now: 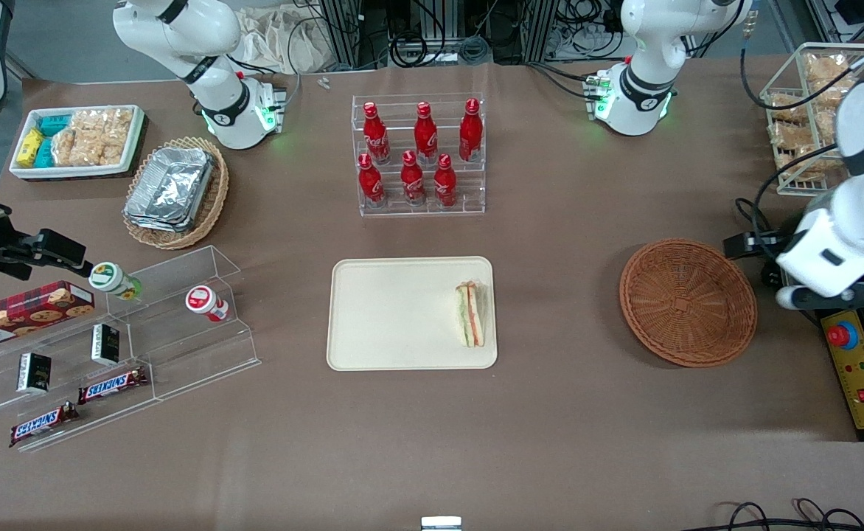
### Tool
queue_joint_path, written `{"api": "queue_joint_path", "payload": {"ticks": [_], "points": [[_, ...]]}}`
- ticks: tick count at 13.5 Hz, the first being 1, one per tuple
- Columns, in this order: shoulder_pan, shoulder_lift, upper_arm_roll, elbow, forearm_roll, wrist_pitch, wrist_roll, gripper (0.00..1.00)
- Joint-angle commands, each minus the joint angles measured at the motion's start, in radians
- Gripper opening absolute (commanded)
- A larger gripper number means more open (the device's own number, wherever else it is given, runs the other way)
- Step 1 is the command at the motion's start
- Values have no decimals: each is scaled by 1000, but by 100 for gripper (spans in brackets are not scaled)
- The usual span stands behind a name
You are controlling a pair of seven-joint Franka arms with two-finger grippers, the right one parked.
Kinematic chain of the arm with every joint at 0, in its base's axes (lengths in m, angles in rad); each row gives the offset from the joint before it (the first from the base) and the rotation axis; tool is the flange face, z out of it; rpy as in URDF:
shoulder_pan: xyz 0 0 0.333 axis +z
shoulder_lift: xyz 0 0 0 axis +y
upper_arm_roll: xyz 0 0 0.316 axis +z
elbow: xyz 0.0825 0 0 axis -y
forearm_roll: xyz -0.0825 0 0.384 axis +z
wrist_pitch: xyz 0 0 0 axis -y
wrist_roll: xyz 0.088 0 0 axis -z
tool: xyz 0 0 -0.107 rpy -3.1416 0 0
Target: Place sandwich from basket to tray
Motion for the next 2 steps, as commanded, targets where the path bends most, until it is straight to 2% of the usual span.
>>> {"api": "queue_joint_path", "payload": {"ticks": [1, 2], "points": [[-76, -20, 99, -4, -38, -11, 25, 100], [-76, -18, 99, -3, -38, -7, 22, 100]]}}
